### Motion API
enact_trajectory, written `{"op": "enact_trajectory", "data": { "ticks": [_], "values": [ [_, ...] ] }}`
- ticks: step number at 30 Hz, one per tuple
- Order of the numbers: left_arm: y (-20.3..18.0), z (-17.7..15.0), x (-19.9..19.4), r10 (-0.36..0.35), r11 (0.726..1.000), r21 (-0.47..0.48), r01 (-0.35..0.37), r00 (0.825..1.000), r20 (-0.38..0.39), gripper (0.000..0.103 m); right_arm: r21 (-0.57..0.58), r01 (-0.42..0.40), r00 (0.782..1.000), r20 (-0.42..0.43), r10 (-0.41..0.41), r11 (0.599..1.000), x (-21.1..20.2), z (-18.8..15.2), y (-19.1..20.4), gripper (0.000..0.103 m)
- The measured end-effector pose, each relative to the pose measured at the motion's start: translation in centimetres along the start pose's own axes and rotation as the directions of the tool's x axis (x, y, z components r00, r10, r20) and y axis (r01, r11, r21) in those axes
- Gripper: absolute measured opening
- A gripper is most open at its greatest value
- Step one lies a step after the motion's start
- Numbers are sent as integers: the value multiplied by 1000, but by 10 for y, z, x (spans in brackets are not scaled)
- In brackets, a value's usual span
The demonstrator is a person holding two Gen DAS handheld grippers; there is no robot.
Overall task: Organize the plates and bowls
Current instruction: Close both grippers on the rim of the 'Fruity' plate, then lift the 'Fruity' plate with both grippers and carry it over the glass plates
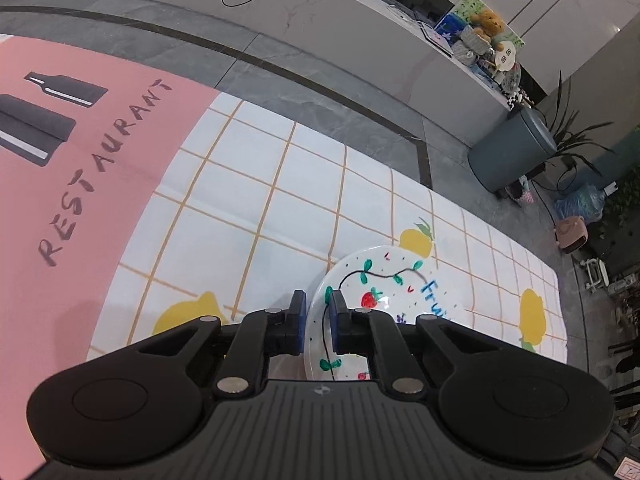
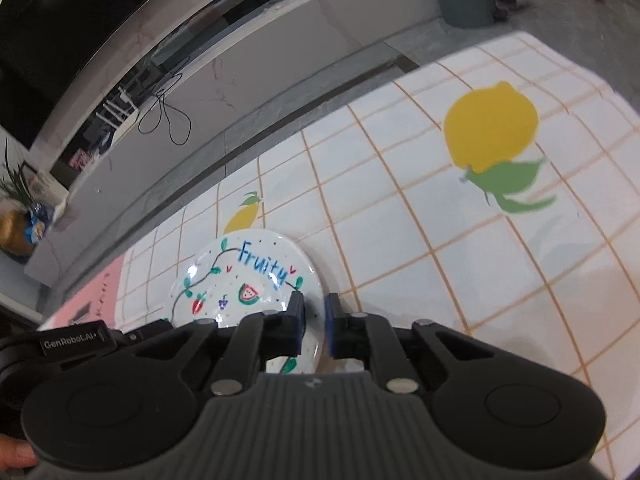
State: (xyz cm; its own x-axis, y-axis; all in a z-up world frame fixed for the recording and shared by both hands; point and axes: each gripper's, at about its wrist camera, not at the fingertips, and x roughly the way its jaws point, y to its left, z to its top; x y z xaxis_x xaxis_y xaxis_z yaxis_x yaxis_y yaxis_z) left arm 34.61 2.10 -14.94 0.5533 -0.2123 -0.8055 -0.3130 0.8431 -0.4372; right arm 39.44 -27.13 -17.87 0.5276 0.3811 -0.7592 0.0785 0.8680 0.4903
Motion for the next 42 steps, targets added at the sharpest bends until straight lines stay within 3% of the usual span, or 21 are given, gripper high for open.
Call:
{"op": "enact_trajectory", "data": {
  "ticks": [10,21,33,42],
  "values": [
    [-14,-11,-34,-17,1000,-27,16,1000,-16,9,34,-1,1000,-16,1,999,-38,-10,-6,8],
    [-43,-41,-84,-40,998,47,40,999,-5,9,64,-19,999,38,16,998,-106,-40,-22,8],
    [-61,-88,-158,-100,991,96,96,994,41,9,123,-77,993,103,65,989,-183,-81,-38,8],
    [-62,-136,-193,-132,985,120,126,990,43,9,93,-80,990,126,68,992,-233,-120,-52,8]
  ]
}}
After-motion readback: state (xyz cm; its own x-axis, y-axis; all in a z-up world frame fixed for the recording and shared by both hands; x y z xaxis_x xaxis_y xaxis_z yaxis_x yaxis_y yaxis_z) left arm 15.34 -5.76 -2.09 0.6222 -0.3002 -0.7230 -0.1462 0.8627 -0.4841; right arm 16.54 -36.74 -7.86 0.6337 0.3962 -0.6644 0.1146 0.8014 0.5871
